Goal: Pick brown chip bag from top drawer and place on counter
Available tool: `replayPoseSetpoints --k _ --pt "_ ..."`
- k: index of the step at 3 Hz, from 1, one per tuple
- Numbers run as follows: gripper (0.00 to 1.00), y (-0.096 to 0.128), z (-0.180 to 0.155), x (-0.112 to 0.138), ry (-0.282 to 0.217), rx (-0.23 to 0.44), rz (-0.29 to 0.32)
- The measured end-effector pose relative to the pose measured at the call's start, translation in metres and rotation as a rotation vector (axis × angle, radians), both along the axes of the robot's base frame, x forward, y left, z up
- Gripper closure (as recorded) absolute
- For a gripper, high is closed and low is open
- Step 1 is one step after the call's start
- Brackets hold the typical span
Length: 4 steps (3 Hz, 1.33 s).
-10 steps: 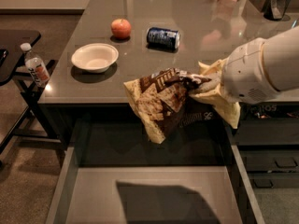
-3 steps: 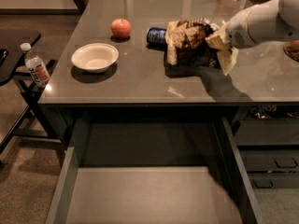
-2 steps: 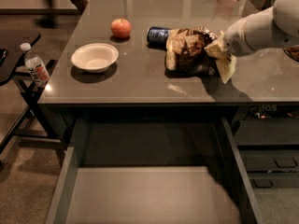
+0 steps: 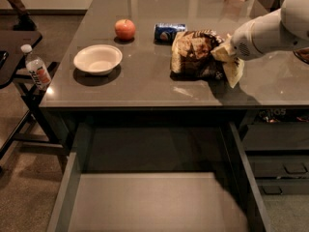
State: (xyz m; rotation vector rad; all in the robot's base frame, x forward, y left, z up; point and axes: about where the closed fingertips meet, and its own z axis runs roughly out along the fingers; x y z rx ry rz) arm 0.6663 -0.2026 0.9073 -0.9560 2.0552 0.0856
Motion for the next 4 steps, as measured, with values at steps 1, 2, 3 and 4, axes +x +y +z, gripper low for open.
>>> replayPoseSetpoints --k 1,2,3,4 --pt "0.39 0.0 0.0 0.0 0.0 0.0 0.0" --pt "0.15 0.0001 0.0 0.0 0.0 0.0 0.0" --pt "0.0 0.0002 -0.0001 0.0 0.0 0.0 0.0" --pt "0.0 0.0002 -0.0001 0.0 0.0 0.0 0.0"
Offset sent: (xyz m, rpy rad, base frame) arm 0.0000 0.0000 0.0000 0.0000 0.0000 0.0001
